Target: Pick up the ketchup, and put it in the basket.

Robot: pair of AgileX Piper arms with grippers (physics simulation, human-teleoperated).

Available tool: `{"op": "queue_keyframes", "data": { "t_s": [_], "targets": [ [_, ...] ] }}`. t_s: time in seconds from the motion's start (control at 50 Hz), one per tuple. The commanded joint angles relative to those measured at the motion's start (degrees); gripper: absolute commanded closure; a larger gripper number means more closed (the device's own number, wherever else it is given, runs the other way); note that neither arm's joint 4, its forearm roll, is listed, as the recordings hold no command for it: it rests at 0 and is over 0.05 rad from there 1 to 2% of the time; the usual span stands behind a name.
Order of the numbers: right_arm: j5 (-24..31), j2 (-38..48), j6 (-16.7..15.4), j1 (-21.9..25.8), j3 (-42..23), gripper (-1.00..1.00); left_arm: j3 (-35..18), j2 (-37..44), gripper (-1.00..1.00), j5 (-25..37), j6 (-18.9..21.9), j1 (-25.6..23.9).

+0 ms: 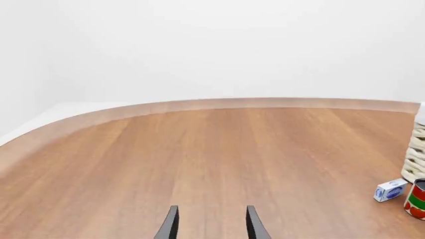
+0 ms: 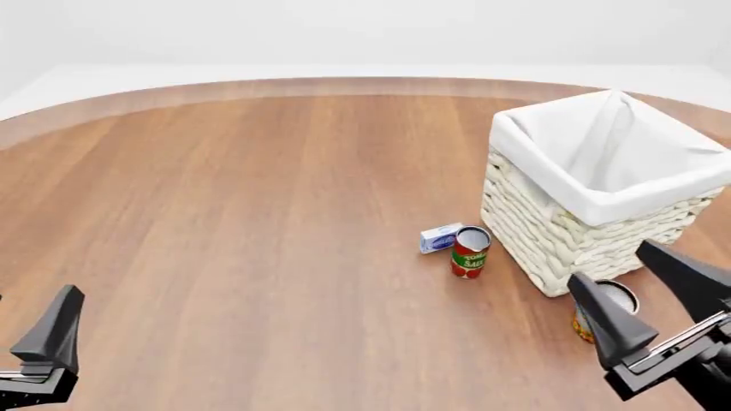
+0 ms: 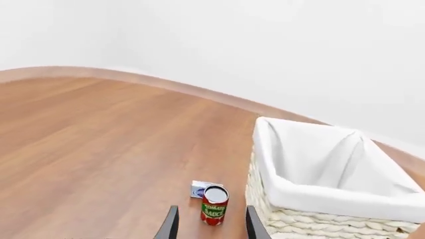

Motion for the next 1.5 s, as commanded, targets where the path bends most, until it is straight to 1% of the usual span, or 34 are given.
{"op": "queue_keyframes", "data": {
  "t_s": [0.02, 0.1, 0.2, 0.22, 0.24, 0.28, 0.3, 0.36, 0.4, 0.44, 0.5, 0.52, 0.56, 0.62, 0.66, 0.7, 0.74, 0.78, 0.8, 0.82, 0.84, 0.92, 1.0, 1.12, 1.14, 1.16, 1.18, 1.24, 1.26, 1.28, 1.34, 1.38, 1.4, 1.5],
  "targets": [
    [-1.8, 3.31, -1.31, 4.33, -1.44, -1.0, 0.0, 0.0, -1.0, 0.0, 0.0, 0.0],
    [-2.95, 5.94, -2.07, 6.29, -2.28, -1.0, 0.0, 0.0, -1.0, 0.0, 0.0, 0.0],
    [-9.17, 15.16, -2.22, 10.98, -2.66, -1.0, 0.0, 0.0, -1.0, 0.0, 0.0, 0.0],
    [-10.67, 17.38, -3.28, 12.5, -3.05, -1.0, 0.0, 0.0, -1.0, 0.0, 0.0, 0.0],
    [-10.78, 17.48, -3.28, 12.5, -3.04, -1.0, 0.0, 0.0, -1.0, 0.0, 0.0, 0.0],
    [-11.52, 20.33, -2.57, 15.13, -4.62, -1.0, 0.0, 0.0, -1.0, 0.0, 0.0, 0.0],
    [-12.32, 22.06, -3.06, 16.03, -4.83, -1.0, 0.0, 0.0, -1.0, 0.0, 0.0, 0.0],
    [-14.25, 25.42, -2.61, 17.76, -5.02, -1.0, 0.0, 0.0, -1.0, 0.0, 0.0, 0.0],
    [-15.68, 28.89, -3.44, 19.83, -5.73, -1.0, 0.0, 0.0, -1.0, 0.0, 0.0, 0.0],
    [-15.61, 29.91, -2.53, 20.58, -6.54, -1.0, 0.0, 0.0, -1.0, 0.0, 0.0, 0.0],
    [-16.1, 32.13, -2.7, 21.47, -7.34, -1.0, 0.0, 0.0, -1.0, 0.0, 0.0, 0.0],
    [-15.7, 33.87, -1.65, 22.66, -8.45, -1.0, 0.0, 0.0, -1.0, 0.0, 0.0, 0.0],
    [-15.53, 34.76, -2.6, 23.1, -8.88, -1.0, 0.0, 0.0, -1.0, 0.0, 0.0, 0.0],
    [-15.0, 37.25, -2.07, 25.39, -10.24, -1.0, 0.0, 0.0, -1.0, 0.0, 0.0, 0.0],
    [-14.59, 37.42, -1.89, 25.63, -10.68, -1.0, 0.0, 0.0, -1.0, 0.0, 0.0, 0.0],
    [-13.89, 39.76, 0.05, 28.31, -12.27, -1.0, 0.0, 0.0, -1.0, 0.0, 0.0, 0.0],
    [-13.24, 41.68, 0.67, 30.2, -13.6, -1.0, 0.0, 0.0, -1.0, 0.0, 0.0, 0.0],
    [-13.0, 41.76, 0.94, 30.6, -13.97, -1.0, 0.0, 0.0, -1.0, 0.0, 0.0, 0.0],
    [-12.66, 44.45, 1.61, 33.47, -15.59, -1.0, 0.0, 0.0, -1.0, 0.0, 0.0, 0.0],
    [-12.32, 44.62, 2.75, 34.37, -16.25, -1.0, 0.0, 0.0, -1.0, 0.0, 0.0, 0.0],
    [-12.16, 45.29, 2.55, 35.48, -16.76, -1.0, 0.0, 0.0, -1.0, 0.0, 0.0, 0.0],
    [-12.77, 47.53, 3.41, 37.84, -17.89, -1.0, 0.0, 0.0, -1.0, 0.0, 0.0, 0.0],
    [-13.95, 50.52, 5.48, 40.98, -18.47, -1.0, 0.0, 0.0, -1.0, 0.0, 0.0, 0.0],
    [-14.87, 53.14, 5.96, 42.29, -19.47, -1.0, 0.0, 0.0, -1.0, 0.0, 0.0, 0.0],
    [-14.8, 54.37, 4.27, 41.4, -19.82, -1.0, 0.0, 0.0, -1.0, 0.0, 0.0, 0.0],
    [-14.94, 55.61, 5.0, 42.69, -20.33, -1.0, 0.0, 0.0, -1.0, 0.0, 0.0, 0.0],
    [-14.64, 55.83, 7.17, 43.89, -20.69, -1.0, 0.0, 0.0, -1.0, 0.0, 0.0, 0.0],
    [-14.47, 57.01, 6.87, 44.13, -21.34, -1.0, 0.0, 0.0, -1.0, 0.0, 0.0, 0.0],
    [-14.49, 57.42, 8.97, 44.9, -21.64, -1.0, 0.0, 0.0, -1.0, 0.0, 0.0, 0.0],
    [-14.49, 57.43, 8.97, 44.91, -21.65, -1.0, 0.0, 0.0, -1.0, 0.0, 0.0, 0.0],
    [-14.34, 58.38, 11.17, 47.13, -22.97, -1.0, 0.0, 0.0, -1.0, 0.0, 0.0, 0.0],
    [-14.13, 59.16, 10.61, 47.13, -23.82, -1.0, 0.0, 0.0, -1.0, 0.0, 0.0, 0.0],
    [-14.08, 59.51, 12.18, 48.61, -24.29, -1.0, 0.0, 0.0, -1.0, 0.0, 0.0, 0.0],
    [-14.29, 60.74, 15.54, 51.23, -25.97, -1.0, 0.0, 0.0, -1.0, 0.0, 0.0, 0.0]
  ]
}}
